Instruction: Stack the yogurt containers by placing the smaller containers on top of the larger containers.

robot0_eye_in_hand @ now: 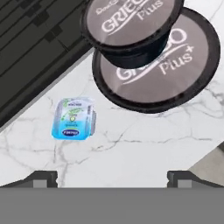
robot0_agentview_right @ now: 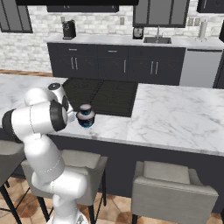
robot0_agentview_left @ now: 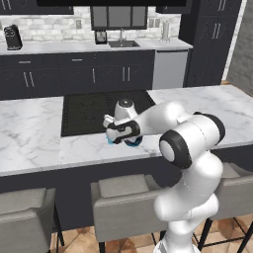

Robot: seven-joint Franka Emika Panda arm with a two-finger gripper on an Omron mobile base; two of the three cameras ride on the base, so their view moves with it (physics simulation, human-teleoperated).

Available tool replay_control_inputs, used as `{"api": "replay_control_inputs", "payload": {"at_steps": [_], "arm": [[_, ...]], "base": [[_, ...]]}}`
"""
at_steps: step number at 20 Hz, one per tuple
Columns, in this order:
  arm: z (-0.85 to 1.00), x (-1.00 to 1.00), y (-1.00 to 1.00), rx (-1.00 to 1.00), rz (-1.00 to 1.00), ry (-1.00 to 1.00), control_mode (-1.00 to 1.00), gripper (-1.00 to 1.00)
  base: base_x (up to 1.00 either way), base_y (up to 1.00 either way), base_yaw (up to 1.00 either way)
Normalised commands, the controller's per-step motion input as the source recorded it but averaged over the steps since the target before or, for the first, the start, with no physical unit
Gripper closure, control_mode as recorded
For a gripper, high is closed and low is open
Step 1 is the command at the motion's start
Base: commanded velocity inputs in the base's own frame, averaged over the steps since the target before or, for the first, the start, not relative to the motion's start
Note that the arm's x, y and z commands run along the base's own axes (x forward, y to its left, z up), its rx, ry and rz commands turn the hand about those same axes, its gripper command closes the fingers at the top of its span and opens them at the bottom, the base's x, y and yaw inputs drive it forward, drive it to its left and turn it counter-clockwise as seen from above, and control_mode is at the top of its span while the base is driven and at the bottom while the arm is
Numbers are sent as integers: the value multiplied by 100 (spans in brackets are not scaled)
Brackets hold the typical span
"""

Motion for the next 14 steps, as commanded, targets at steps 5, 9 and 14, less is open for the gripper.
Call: {"api": "replay_control_inputs", "payload": {"at_steps": [5, 9, 14], "arm": [[-6, 41, 18, -1, 0, 6, -100, -100], [-6, 27, 31, -2, 0, 12, -100, -100], [-19, 15, 17, -4, 0, 7, -100, -100]], "base": [[0, 0, 0], [0, 0, 0], [0, 0, 0]]}}
